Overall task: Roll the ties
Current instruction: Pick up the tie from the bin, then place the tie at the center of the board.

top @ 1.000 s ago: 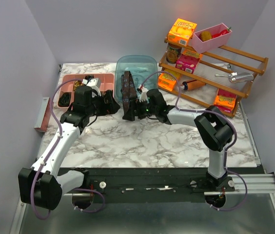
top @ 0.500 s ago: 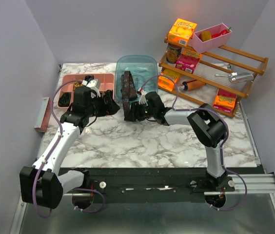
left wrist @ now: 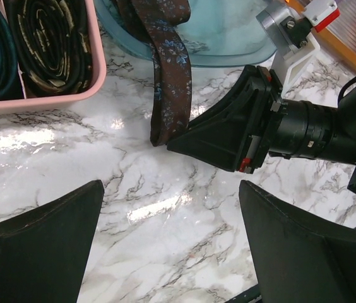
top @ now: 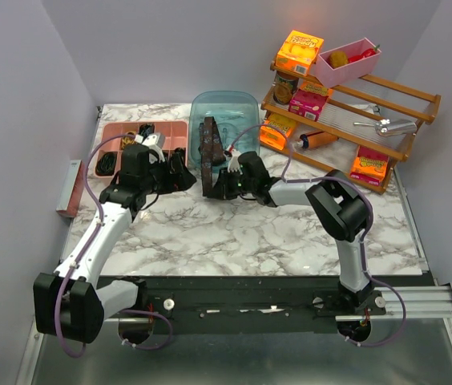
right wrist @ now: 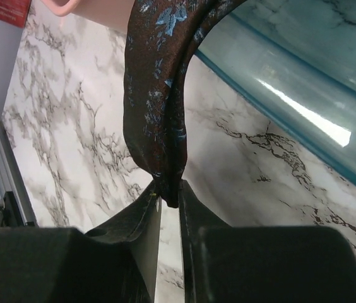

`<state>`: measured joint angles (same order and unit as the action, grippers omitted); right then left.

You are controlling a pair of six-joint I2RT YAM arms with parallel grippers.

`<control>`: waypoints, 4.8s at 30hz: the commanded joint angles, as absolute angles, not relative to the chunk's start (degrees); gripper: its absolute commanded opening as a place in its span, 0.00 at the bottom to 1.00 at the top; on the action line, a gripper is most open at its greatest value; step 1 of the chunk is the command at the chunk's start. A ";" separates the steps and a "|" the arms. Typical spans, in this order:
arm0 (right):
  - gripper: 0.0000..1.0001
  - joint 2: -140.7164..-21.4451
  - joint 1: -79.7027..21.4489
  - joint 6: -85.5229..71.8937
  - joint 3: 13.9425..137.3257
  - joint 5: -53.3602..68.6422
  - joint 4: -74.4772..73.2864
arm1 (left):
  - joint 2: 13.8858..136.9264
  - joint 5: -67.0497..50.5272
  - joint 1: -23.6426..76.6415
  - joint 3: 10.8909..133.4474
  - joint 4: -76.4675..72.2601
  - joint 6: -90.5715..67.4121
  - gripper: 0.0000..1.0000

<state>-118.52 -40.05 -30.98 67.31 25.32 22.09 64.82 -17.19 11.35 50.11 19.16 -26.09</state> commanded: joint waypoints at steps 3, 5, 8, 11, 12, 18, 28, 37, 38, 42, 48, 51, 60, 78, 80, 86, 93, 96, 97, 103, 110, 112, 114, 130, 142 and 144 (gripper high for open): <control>0.17 -115.32 -40.43 -29.27 66.98 26.54 19.69 | 66.09 -22.32 10.99 46.50 13.29 -27.77 0.99; 0.13 -113.74 -40.43 -29.09 66.19 27.33 18.99 | 66.36 -24.87 10.99 45.44 10.91 -29.26 0.99; 0.11 -111.46 -40.43 -29.27 65.31 28.91 18.28 | 67.14 -27.94 10.90 43.51 6.16 -30.67 0.99; 0.10 -110.57 -40.34 -29.44 65.39 32.15 16.88 | 68.81 -31.53 10.90 42.02 1.24 -31.64 0.99; 0.10 -110.04 -40.34 -29.36 65.83 32.69 16.18 | 69.43 -32.25 10.81 41.66 -1.21 -31.90 0.99; 0.09 -107.93 -40.34 -29.71 65.04 35.24 14.06 | 74.79 -36.81 10.28 40.96 -10.26 -36.72 0.99; 0.07 -105.12 -39.99 -38.04 63.20 36.73 18.87 | 75.15 -37.28 10.02 34.99 -19.24 -44.11 0.97; 0.06 -105.99 -39.90 -48.68 61.79 39.90 29.08 | 72.86 -35.68 10.02 29.53 -28.82 -50.71 0.88; 0.06 -106.00 -39.90 -49.13 61.61 39.90 29.61 | 73.47 -35.60 10.02 29.44 -29.26 -50.89 0.83; 0.06 -106.08 -39.90 -50.89 61.44 40.60 31.37 | 74.53 -36.47 10.02 28.74 -32.94 -52.20 0.72; 0.07 -106.26 -39.99 -52.56 61.00 41.48 33.31 | 73.74 -35.33 10.02 26.90 -36.74 -53.61 0.54; 0.08 -106.35 -39.90 -52.73 60.91 42.09 34.10 | 73.74 -35.07 10.02 26.81 -36.56 -53.26 0.37; 0.53 -103.89 -39.55 -51.68 58.80 41.58 36.39 | 74.27 -36.21 10.02 27.42 -37.35 -53.61 0.02; 0.90 -109.25 -33.57 -67.41 58.80 44.21 50.27 | 65.31 -41.57 10.02 26.63 -32.26 -51.94 0.00; 0.91 -107.94 -33.57 -65.41 58.80 43.77 47.92 | 62.86 -41.49 10.02 28.03 -29.63 -51.86 0.00; 1.00 -100.83 -33.57 -51.11 61.60 37.63 25.00 | 57.75 -40.34 10.02 39.18 -15.14 -46.07 0.00; 1.00 -91.08 -33.57 -36.75 65.48 22.08 4.23 | 56.60 -40.78 10.02 52.72 -1.42 -38.78 0.00; 1.00 -88.07 -32.35 -39.27 62.67 17.23 4.13 | 56.51 -40.96 10.02 57.65 3.68 -36.13 0.00; 1.00 -88.59 -30.17 -40.16 62.49 22.62 4.83 | 56.43 -41.04 10.02 59.48 5.08 -35.78 0.00; 0.98 -87.99 -28.04 -42.63 58.36 29.02 8.98 | 54.06 -42.27 10.02 63.01 6.93 -34.02 0.00; 1.00 -80.17 -28.12 -41.22 54.50 26.54 5.89 | 47.30 -45.87 10.02 65.13 8.35 -36.56 0.00; 1.00 -77.97 -28.13 -41.05 51.79 26.28 5.89 | 45.45 -47.63 10.11 64.17 9.22 -37.00 0.00; 1.00 -76.04 -28.21 -41.48 49.23 26.63 7.02 | 41.60 -49.74 10.11 62.41 9.32 -36.92 0.00; 1.00 -76.81 -29.62 -48.78 40.77 31.90 16.34 | 30.23 -63.62 10.20 66.43 19.07 -34.36 0.00; 1.00 -92.88 -30.41 -57.74 49.04 36.29 26.79 | 30.85 -70.04 10.20 69.61 14.79 -37.07 0.00; 1.00 -94.39 -30.76 -59.32 50.71 36.04 27.42 | 30.50 -71.53 10.20 69.87 13.19 -38.05 0.00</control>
<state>-90.89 -29.95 -55.27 46.96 33.87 22.63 30.79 -65.95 10.46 69.45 17.34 -34.89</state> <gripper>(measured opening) 0.998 0.084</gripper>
